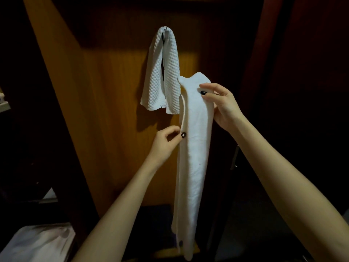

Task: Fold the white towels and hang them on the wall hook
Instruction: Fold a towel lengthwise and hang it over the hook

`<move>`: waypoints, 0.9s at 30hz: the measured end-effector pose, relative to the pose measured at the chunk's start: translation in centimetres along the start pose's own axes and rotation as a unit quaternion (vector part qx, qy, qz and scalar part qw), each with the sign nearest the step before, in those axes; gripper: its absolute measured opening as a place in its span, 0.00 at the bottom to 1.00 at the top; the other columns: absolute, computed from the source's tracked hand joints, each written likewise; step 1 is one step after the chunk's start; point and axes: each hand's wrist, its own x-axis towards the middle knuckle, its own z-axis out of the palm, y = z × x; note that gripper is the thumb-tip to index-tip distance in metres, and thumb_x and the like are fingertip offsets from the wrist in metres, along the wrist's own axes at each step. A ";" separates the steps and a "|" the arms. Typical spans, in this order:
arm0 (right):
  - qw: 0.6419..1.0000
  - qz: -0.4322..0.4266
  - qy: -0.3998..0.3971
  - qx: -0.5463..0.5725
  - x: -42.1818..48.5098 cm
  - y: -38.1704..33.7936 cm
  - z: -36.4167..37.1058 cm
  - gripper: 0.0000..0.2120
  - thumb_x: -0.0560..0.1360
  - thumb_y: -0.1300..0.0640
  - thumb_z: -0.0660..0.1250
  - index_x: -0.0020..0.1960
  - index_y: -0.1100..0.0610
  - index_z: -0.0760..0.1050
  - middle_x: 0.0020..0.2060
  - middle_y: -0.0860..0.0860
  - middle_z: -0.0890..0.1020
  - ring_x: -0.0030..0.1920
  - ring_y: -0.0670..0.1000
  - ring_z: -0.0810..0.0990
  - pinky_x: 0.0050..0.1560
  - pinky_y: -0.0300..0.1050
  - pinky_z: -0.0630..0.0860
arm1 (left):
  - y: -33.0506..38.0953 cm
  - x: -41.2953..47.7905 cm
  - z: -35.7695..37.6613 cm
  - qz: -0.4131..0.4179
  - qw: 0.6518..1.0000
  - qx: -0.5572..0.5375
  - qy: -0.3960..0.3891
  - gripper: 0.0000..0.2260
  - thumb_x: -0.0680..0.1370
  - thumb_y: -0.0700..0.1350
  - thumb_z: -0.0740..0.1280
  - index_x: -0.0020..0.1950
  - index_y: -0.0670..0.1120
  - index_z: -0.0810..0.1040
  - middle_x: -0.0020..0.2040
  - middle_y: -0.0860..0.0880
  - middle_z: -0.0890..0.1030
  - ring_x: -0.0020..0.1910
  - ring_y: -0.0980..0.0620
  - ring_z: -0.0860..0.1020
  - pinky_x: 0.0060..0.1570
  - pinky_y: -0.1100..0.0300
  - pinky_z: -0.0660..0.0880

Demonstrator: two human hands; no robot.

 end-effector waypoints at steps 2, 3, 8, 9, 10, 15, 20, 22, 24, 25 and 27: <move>1.000 -0.004 0.013 -0.009 0.0 0.1 0.1 0.15 0.73 0.72 0.64 0.45 0.55 0.84 0.43 0.46 0.85 0.43 0.46 0.84 0.44 0.41 0.81 | -0.1 -0.6 0.2 0.018 0.999 -0.010 0.027 0.16 0.74 0.32 0.68 0.50 0.54 0.75 0.43 0.60 0.78 0.42 0.65 0.75 0.44 0.70 0.73; 1.000 -0.006 0.022 -0.016 0.0 0.2 0.2 0.15 0.73 0.72 0.64 0.46 0.56 0.84 0.42 0.46 0.86 0.43 0.46 0.84 0.46 0.41 0.81 | -0.3 -0.8 0.4 0.038 0.998 0.020 0.047 0.16 0.73 0.32 0.68 0.51 0.53 0.74 0.43 0.59 0.76 0.43 0.65 0.74 0.43 0.69 0.73; 0.997 -0.034 0.053 -0.049 -0.2 0.4 1.3 0.15 0.73 0.71 0.65 0.51 0.56 0.83 0.47 0.48 0.85 0.47 0.45 0.83 0.46 0.37 0.78 | -2.4 -1.3 1.3 0.069 0.985 0.155 0.043 0.03 0.74 0.32 0.67 0.43 0.38 0.79 0.41 0.50 0.72 0.38 0.61 0.71 0.39 0.73 0.66; 0.996 -0.039 0.055 -0.050 -0.2 0.4 1.4 0.15 0.73 0.71 0.65 0.52 0.56 0.83 0.47 0.48 0.85 0.47 0.44 0.83 0.46 0.36 0.78 | -2.8 -1.6 1.3 0.040 0.989 0.143 0.022 0.05 0.76 0.36 0.67 0.40 0.40 0.77 0.39 0.51 0.70 0.37 0.62 0.70 0.37 0.72 0.65; 0.996 -0.043 0.057 -0.050 -0.2 0.3 1.5 0.15 0.73 0.71 0.65 0.52 0.57 0.82 0.48 0.48 0.85 0.48 0.43 0.83 0.46 0.36 0.77 | -3.3 -2.0 1.6 0.011 0.992 0.129 0.001 0.09 0.77 0.42 0.66 0.37 0.43 0.75 0.37 0.52 0.69 0.35 0.62 0.69 0.36 0.70 0.64; 0.993 -0.057 0.084 -0.058 0.4 0.5 1.5 0.15 0.73 0.71 0.65 0.54 0.58 0.82 0.51 0.52 0.84 0.50 0.45 0.83 0.48 0.37 0.77 | -6.1 -3.1 3.2 -0.127 0.978 0.155 -0.060 0.17 0.73 0.59 0.69 0.43 0.44 0.78 0.49 0.45 0.76 0.49 0.51 0.75 0.50 0.54 0.75; 0.988 -0.060 0.120 -0.083 0.8 1.3 0.9 0.17 0.73 0.72 0.63 0.58 0.61 0.81 0.48 0.49 0.84 0.47 0.42 0.83 0.48 0.36 0.77 | -7.2 -3.8 2.8 -0.155 0.982 0.092 -0.064 0.17 0.74 0.47 0.71 0.41 0.32 0.77 0.42 0.35 0.75 0.39 0.47 0.74 0.41 0.51 0.70; 0.985 -0.050 0.134 -0.095 0.9 1.5 0.1 0.17 0.73 0.72 0.63 0.59 0.61 0.80 0.48 0.48 0.83 0.46 0.41 0.83 0.47 0.35 0.77 | -7.7 -4.5 2.4 -0.152 0.985 0.051 -0.062 0.14 0.75 0.44 0.71 0.38 0.33 0.76 0.37 0.37 0.73 0.36 0.50 0.71 0.39 0.57 0.65; 0.984 -0.039 0.142 -0.105 1.0 1.8 -0.7 0.18 0.74 0.71 0.62 0.60 0.61 0.80 0.50 0.48 0.83 0.47 0.40 0.82 0.48 0.34 0.78 | -7.9 -4.8 2.2 -0.167 0.984 0.015 -0.062 0.11 0.76 0.40 0.70 0.36 0.37 0.75 0.32 0.45 0.71 0.33 0.57 0.69 0.35 0.61 0.62; 0.983 -0.036 0.142 -0.114 1.0 1.9 -0.8 0.18 0.75 0.70 0.62 0.61 0.61 0.79 0.54 0.50 0.82 0.48 0.40 0.82 0.49 0.35 0.78 | -8.1 -4.7 2.0 -0.172 0.983 0.001 -0.058 0.11 0.76 0.39 0.69 0.35 0.41 0.74 0.30 0.48 0.70 0.30 0.60 0.67 0.32 0.64 0.61; 0.976 -0.046 0.137 -0.162 0.9 1.9 -1.5 0.19 0.76 0.69 0.63 0.66 0.61 0.76 0.62 0.55 0.79 0.53 0.40 0.79 0.54 0.35 0.77 | -8.1 -4.7 2.3 -0.187 0.980 -0.038 -0.053 0.10 0.78 0.38 0.66 0.37 0.45 0.71 0.29 0.51 0.70 0.27 0.62 0.66 0.29 0.67 0.61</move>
